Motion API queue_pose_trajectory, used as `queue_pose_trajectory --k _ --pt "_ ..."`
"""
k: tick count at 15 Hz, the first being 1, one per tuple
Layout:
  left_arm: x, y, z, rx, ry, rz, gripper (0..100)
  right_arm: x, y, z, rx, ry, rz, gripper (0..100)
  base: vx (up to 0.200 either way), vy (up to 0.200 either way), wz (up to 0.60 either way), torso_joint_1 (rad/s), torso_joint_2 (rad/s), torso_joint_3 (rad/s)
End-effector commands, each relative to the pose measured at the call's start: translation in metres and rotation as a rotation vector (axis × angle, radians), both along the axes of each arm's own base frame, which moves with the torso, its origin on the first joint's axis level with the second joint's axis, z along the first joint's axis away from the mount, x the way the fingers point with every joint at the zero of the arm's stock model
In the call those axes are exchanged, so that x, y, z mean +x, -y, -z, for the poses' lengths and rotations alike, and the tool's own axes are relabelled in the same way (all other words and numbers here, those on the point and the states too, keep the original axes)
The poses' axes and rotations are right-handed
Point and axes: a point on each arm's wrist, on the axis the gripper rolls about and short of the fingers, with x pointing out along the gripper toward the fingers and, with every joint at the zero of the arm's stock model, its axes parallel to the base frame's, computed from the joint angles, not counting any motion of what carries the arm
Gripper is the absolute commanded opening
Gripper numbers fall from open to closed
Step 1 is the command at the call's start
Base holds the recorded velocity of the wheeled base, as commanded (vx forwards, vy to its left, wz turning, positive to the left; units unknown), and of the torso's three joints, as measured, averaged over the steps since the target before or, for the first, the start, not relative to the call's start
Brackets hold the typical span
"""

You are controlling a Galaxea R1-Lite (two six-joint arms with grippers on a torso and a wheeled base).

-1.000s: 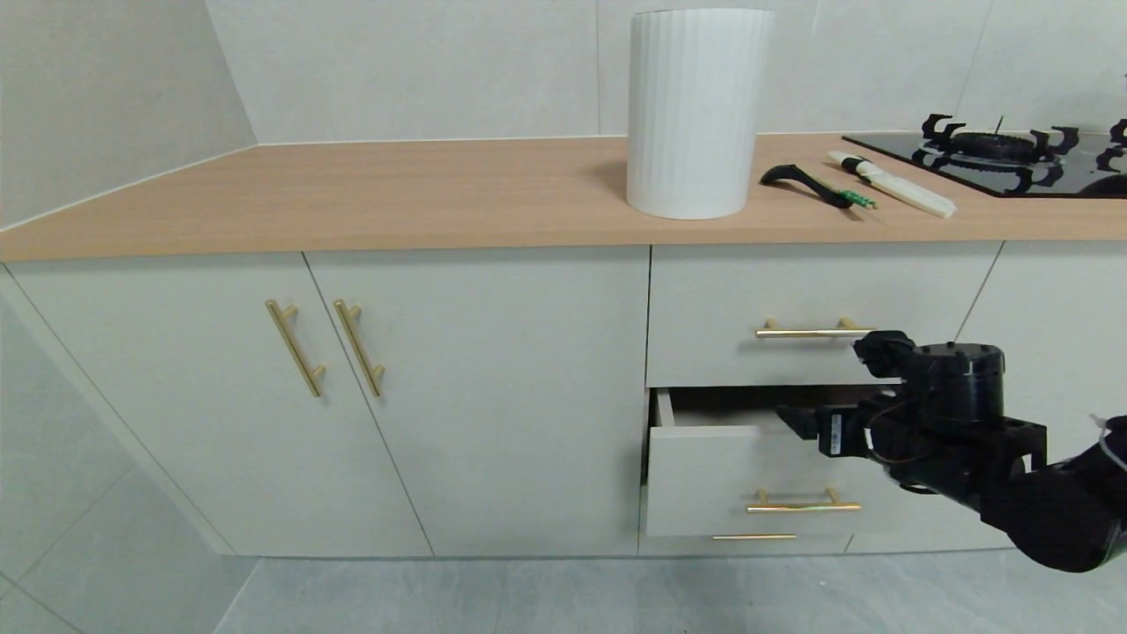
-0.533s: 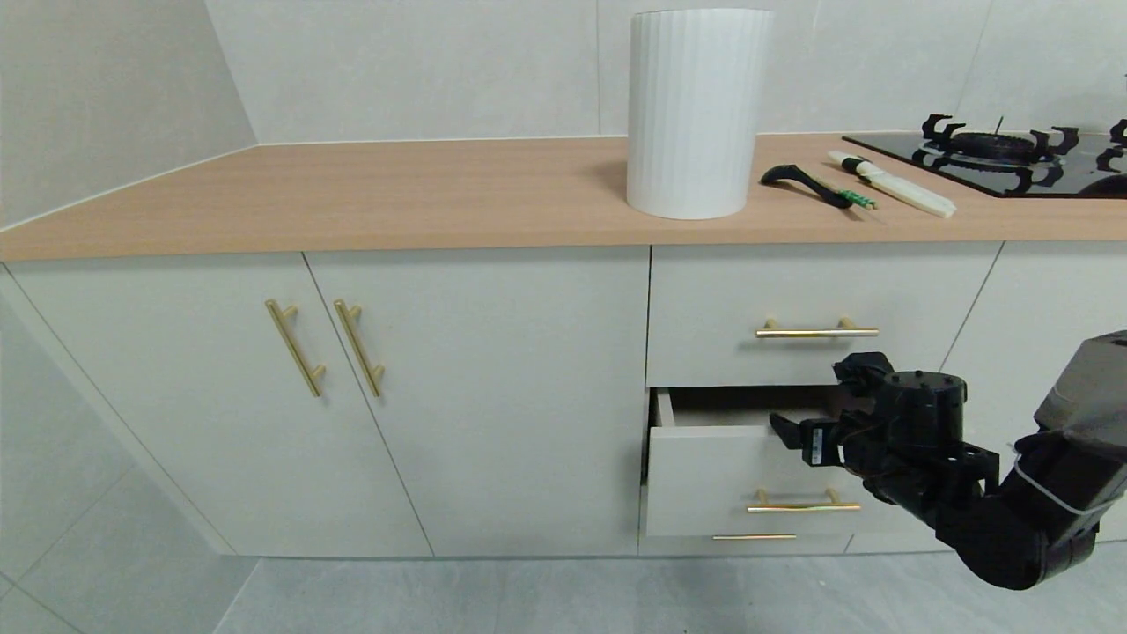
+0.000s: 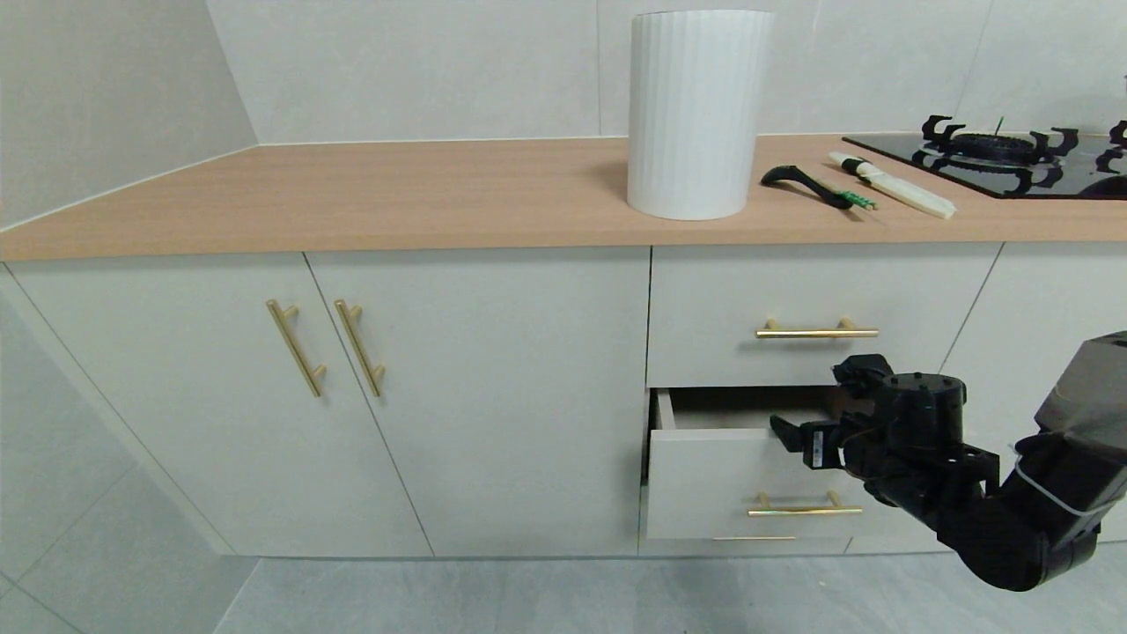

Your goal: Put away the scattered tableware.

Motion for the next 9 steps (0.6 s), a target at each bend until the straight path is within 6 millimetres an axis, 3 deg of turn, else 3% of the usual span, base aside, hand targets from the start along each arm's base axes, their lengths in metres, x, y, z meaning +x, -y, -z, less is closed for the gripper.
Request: queue_pose_trajectory --k 1,9 --pt "0.000 0.000 0.000 -0.001 -0.002 -0.001 100 -0.004 0.001 -0.008 0.002 -0.003 -0.004 100 0.000 0.000 0.00 0.000 0.00 0.000" --pt "0.000 0.000 0.000 -0.001 0.000 0.000 100 -0.027 0.006 -0.034 -0.006 -0.138 -0.063 100 0.000 0.000 0.00 0.000 0.00 0.000"
